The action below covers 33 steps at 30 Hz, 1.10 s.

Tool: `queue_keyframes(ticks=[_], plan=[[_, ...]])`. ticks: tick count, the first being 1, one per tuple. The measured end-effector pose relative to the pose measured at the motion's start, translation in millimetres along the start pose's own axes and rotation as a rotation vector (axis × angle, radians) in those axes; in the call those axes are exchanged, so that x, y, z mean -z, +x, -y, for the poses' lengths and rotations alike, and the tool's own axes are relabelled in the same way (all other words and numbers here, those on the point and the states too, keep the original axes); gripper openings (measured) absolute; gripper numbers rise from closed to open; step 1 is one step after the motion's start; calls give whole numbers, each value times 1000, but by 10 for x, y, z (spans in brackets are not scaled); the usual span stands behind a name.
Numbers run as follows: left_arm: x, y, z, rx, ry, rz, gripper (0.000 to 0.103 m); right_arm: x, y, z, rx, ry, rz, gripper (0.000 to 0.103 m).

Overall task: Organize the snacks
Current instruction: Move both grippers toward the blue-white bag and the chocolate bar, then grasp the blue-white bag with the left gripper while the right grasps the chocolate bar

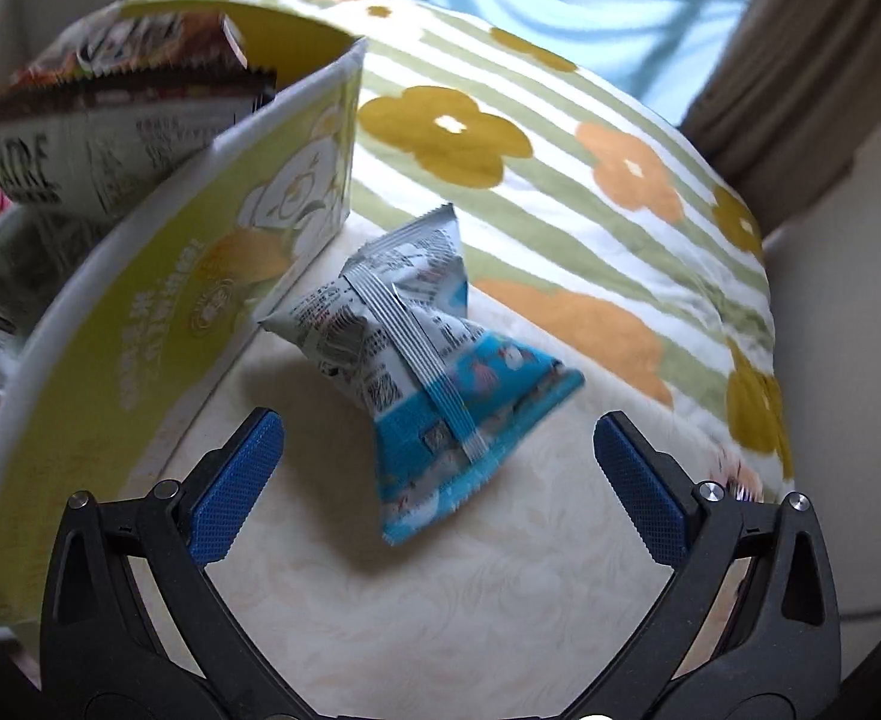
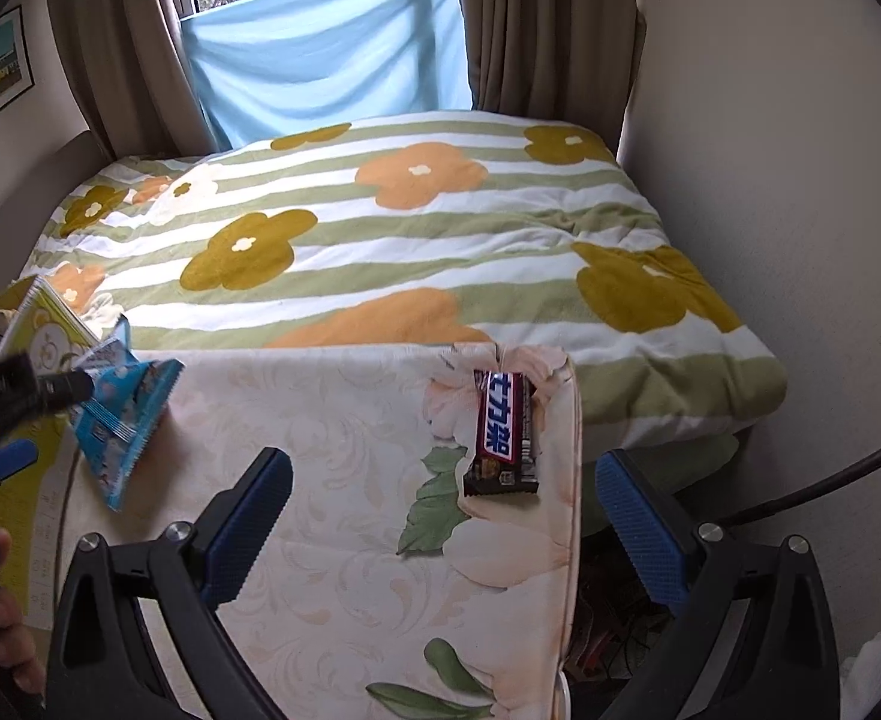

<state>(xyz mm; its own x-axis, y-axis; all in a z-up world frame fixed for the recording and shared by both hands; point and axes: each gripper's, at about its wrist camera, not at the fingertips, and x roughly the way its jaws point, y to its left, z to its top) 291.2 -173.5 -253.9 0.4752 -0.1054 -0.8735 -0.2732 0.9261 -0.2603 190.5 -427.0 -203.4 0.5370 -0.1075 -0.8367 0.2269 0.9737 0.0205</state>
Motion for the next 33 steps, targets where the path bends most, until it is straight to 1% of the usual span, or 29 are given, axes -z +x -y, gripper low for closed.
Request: queue_keyframes(ticks=[2, 7, 10, 12, 13, 17, 19, 23, 26, 28, 30, 31, 32, 33], plan=[[-62, 166, -21, -35, -41, -11, 103, 17, 124, -7, 9, -15, -22, 101], [-155, 495, -13, -95, -80, -48, 103, 22, 357, 19, 9, -13, -43, 100], [-200, 603, -12, -84, -103, -57, 103, 10, 453, 44, 17, 0, -44, 100], [-247, 643, 11, -82, -113, -53, 103, -19, 518, 58, 24, 2, -43, 96], [-266, 653, 34, -81, -115, -54, 103, -32, 545, 58, 28, 3, -45, 94], [-314, 682, 94, -62, -131, -69, 103, -67, 697, 89, 31, 12, -72, 79], [-341, 688, 118, -56, -140, -72, 103, -73, 752, 93, 34, 12, -82, 76], [-414, 728, 68, -45, -196, -89, 103, -77, 805, 90, 41, 11, -93, 73], [-382, 833, 22, -51, -215, -134, 103, -77, 825, 99, 48, 9, -101, 70], [-325, 909, -4, -45, -218, -162, 102, -80, 827, 106, 51, 10, -102, 70], [-278, 944, -38, -37, -224, -171, 98, -84, 827, 107, 54, 7, -101, 69], [-274, 928, -25, -34, -214, -155, 95, -84, 829, 110, 55, 6, -100, 69], [-285, 921, -12, -23, -206, -149, 85, -85, 833, 111, 56, 4, -99, 69], [-293, 914, 3, -20, -195, -147, 78, -85, 836, 112, 57, 0, -97, 69]])
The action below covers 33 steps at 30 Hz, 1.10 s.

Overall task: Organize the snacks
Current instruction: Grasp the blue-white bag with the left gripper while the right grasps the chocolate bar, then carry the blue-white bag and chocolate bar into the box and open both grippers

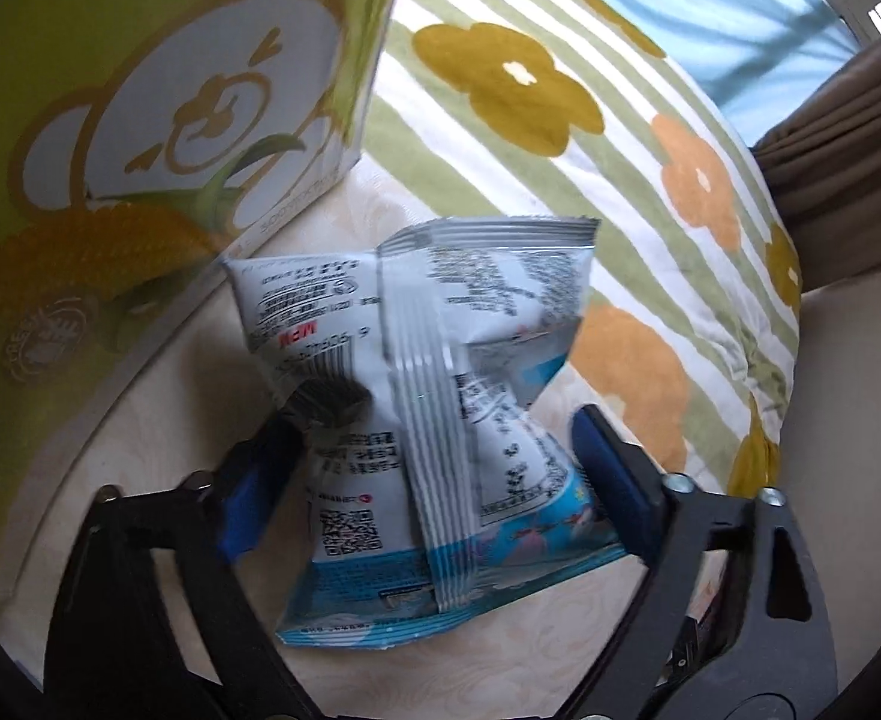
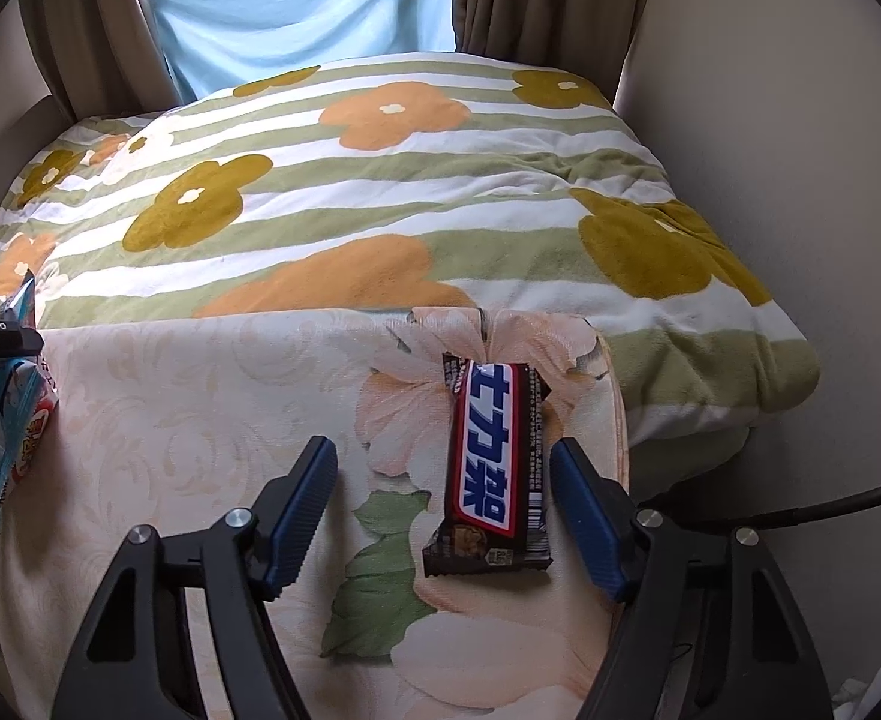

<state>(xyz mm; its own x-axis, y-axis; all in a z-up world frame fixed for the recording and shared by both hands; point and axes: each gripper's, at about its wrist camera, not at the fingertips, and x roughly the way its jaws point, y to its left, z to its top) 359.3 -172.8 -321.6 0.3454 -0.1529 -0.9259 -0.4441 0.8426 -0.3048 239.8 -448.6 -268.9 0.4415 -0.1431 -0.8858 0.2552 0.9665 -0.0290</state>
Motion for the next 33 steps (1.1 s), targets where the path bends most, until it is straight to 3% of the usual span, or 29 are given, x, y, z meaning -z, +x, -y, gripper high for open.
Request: queue_keyframes(ticks=[6, 12, 17, 25, 30, 33], plan=[[-18, -48, -24, 45, 27, 0, 64, 12, 11, -29, 14, -17, 13, 68], [138, -125, -14, 60, 88, 0, 61, 2, 2, -32, 5, -34, 24, 49], [294, -175, 45, 73, 148, -11, 61, 12, -18, -37, -9, -48, 27, 26], [419, -393, 86, 93, 208, 6, 60, -26, -228, -76, -25, -108, 71, 26], [458, -757, 120, 141, 266, 2, 60, -82, -554, -139, -56, -125, 125, 26], [460, -1092, 170, 175, 312, 45, 60, -144, -803, -230, -86, -139, 164, 26]])
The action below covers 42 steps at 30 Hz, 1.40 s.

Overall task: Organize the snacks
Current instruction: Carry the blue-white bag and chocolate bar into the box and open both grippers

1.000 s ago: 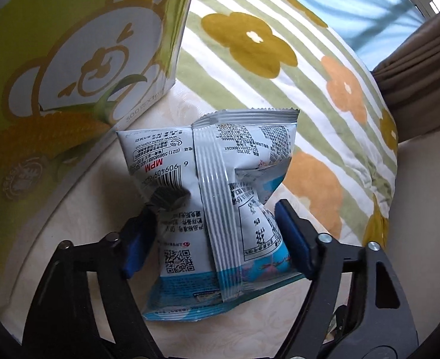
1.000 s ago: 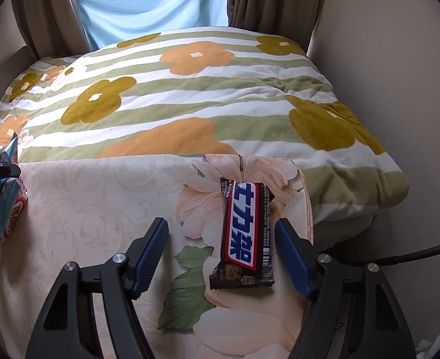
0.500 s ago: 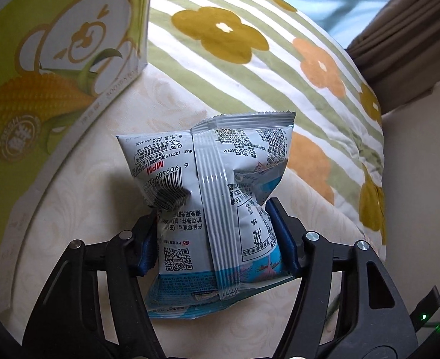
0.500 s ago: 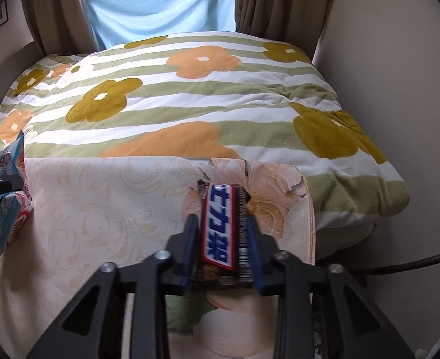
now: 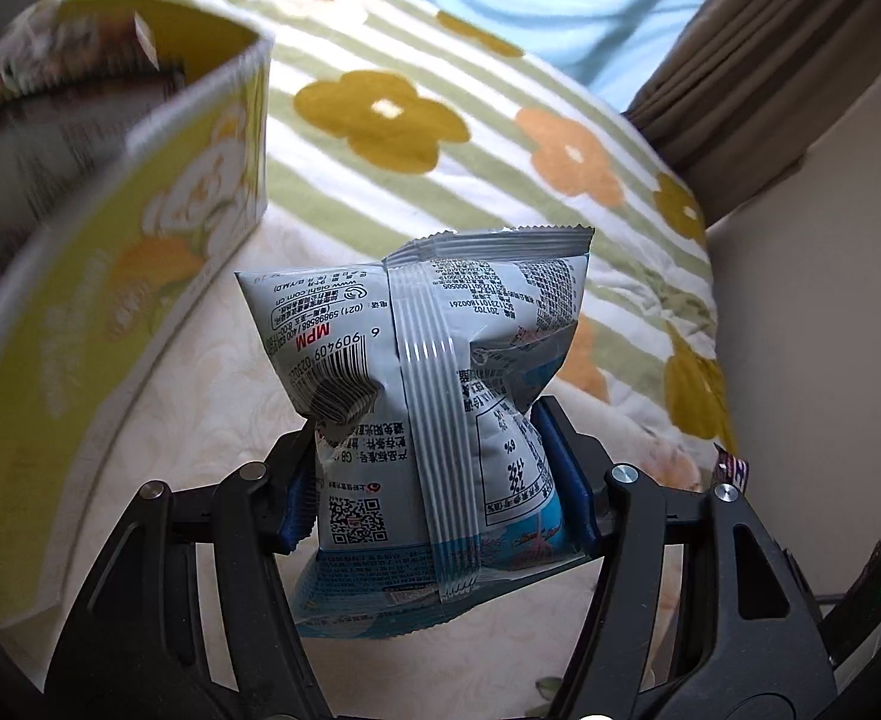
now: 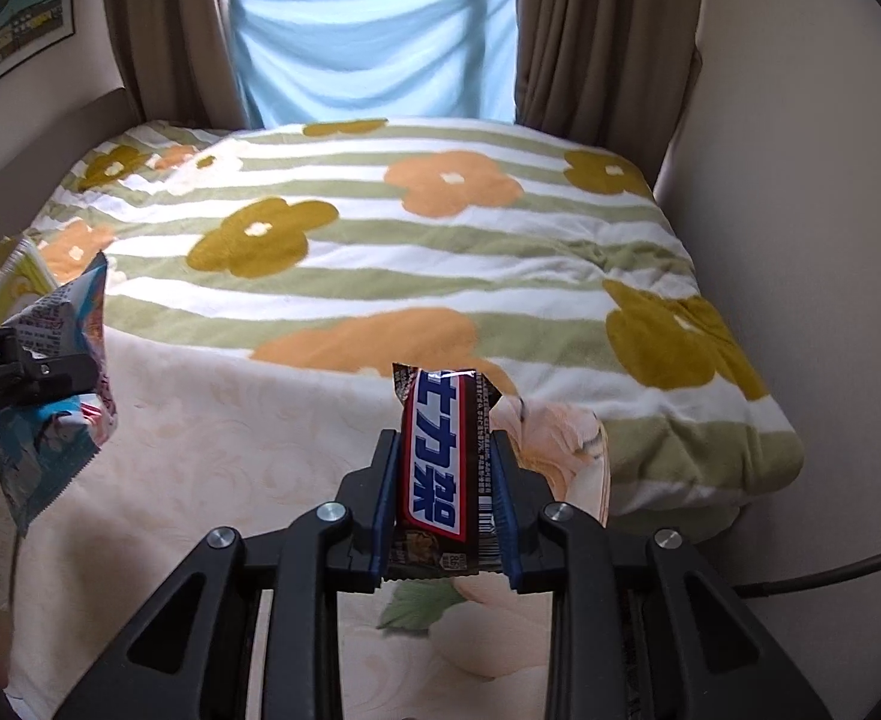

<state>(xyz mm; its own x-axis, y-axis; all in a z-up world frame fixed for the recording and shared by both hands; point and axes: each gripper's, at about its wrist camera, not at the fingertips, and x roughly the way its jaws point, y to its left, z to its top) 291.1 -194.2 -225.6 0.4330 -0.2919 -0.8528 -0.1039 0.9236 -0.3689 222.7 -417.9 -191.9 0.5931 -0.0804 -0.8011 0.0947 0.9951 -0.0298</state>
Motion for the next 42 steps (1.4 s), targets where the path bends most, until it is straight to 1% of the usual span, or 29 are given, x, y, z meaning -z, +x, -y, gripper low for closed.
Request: queue_keyframes(ticks=[5, 7, 10, 12, 14, 17, 21, 24, 27, 30, 31, 32, 33, 34, 35, 37, 39, 42], plan=[[-119, -506, 56, 58, 57, 48, 60, -224, -431, -243, -47, -15, 67, 26], [-171, -701, 27, 56, 68, 75, 60, -310, -613, -391, -64, -23, 85, 26], [-266, -1045, -103, 85, 105, 107, 60, -409, -863, -647, -89, -36, 115, 26], [-330, -1242, -233, 91, 134, 132, 60, -451, -1008, -848, -100, -46, 131, 26], [-401, -1454, -420, 88, 158, 157, 60, -474, -1153, -1096, -117, -49, 150, 26], [-519, -1740, -807, 81, 197, 159, 60, -475, -1292, -1515, -150, -39, 155, 26], [-656, -2009, -1394, 38, 243, 163, 60, -427, -1363, -2131, -202, -39, 145, 26], [-749, -2055, -1853, -3, 262, 152, 60, -371, -1334, -2551, -234, -43, 128, 26], [-818, -2015, -2249, -44, 292, 108, 60, -310, -1292, -2881, -252, -39, 110, 26], [-854, -1939, -2492, -66, 330, 75, 61, -259, -1262, -3109, -254, -34, 94, 26], [-854, -1940, -2576, -62, 346, 73, 62, -244, -1256, -3170, -250, -33, 88, 26], [-854, -1934, -2596, -59, 361, 74, 67, -232, -1258, -3208, -247, -33, 84, 26], [-847, -1942, -2629, -57, 378, 76, 83, -224, -1256, -3242, -243, -32, 79, 26], [-835, -1953, -2642, -61, 393, 85, 94, -212, -1251, -3272, -238, -31, 72, 26], [-836, -1972, -2639, -67, 400, 101, 103, -200, -1244, -3290, -235, -30, 65, 26], [-843, -2001, -2683, -59, 417, 118, 103, -176, -1226, -3314, -233, -27, 50, 26], [-844, -1995, -2704, -51, 419, 101, 103, -149, -1217, -3356, -232, -31, 34, 26], [-884, -2003, -2851, -35, 377, 87, 103, -107, -1187, -3394, -238, -35, 11, 26]])
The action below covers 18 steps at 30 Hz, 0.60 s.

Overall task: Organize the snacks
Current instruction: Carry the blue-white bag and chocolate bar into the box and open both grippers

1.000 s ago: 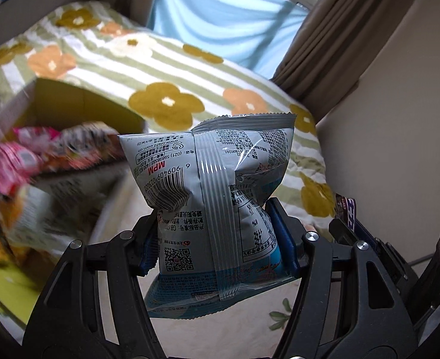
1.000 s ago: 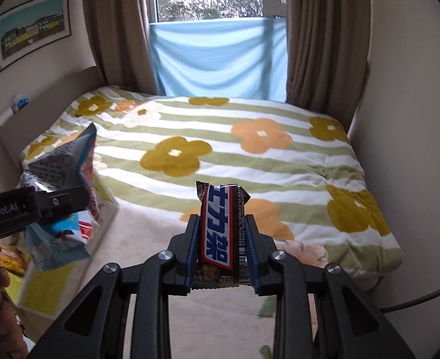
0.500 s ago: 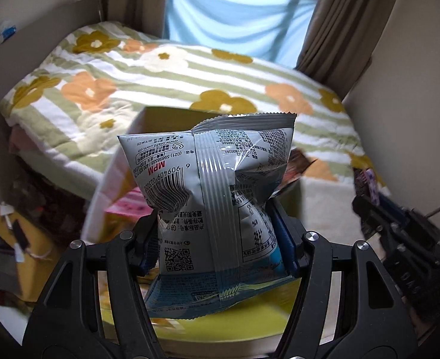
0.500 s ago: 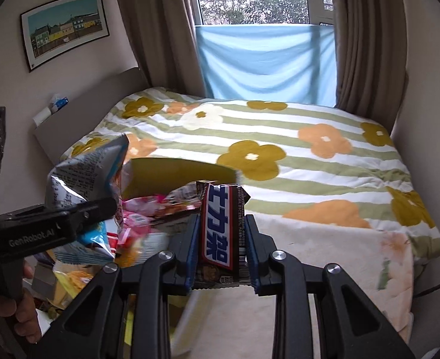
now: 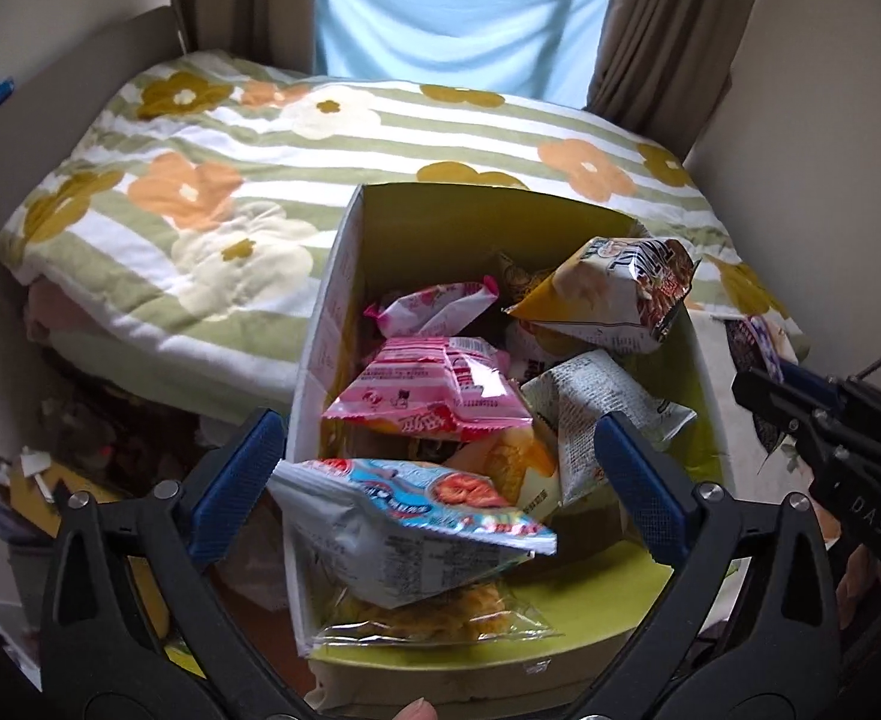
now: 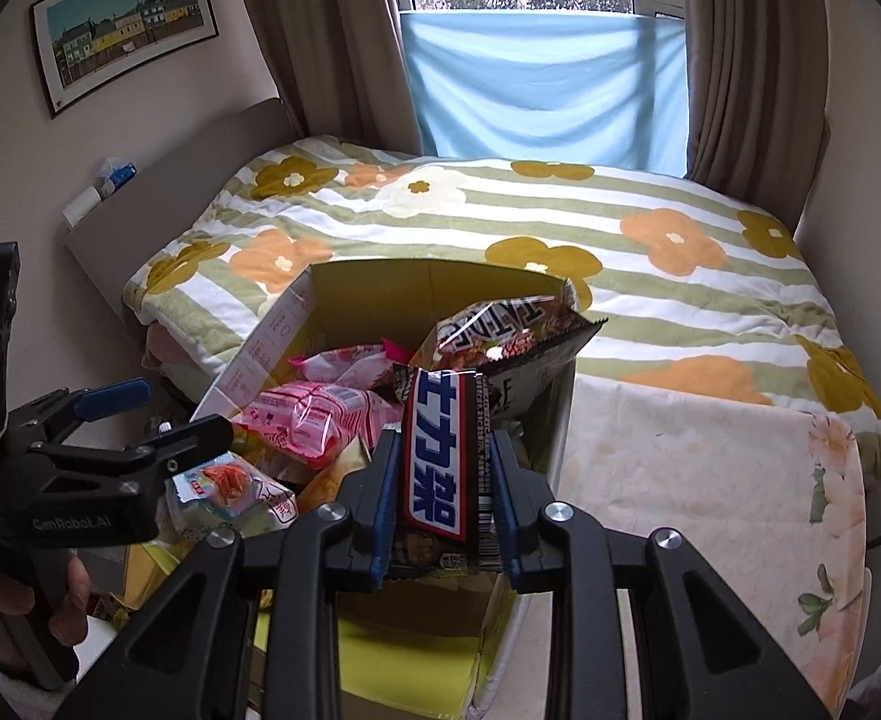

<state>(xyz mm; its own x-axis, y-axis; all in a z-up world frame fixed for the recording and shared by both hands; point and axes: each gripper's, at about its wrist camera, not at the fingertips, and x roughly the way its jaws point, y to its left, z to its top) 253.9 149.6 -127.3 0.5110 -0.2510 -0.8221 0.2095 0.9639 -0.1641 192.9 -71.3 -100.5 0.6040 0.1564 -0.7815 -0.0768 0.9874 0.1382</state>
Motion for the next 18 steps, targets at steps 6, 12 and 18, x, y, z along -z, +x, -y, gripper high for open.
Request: queue_keyframes(ticks=[6, 12, 18], plan=[[28, -90, -178, 4, -42, 7, 103, 72, 149, -65, -31, 46, -64, 27], [29, -166, -211, -34, -29, 12, 103, 139, 92, -115, -33, 78, -25, 100], [59, -345, -130, -51, -51, 47, 103, 139, -57, -52, -34, 84, 14, 100]])
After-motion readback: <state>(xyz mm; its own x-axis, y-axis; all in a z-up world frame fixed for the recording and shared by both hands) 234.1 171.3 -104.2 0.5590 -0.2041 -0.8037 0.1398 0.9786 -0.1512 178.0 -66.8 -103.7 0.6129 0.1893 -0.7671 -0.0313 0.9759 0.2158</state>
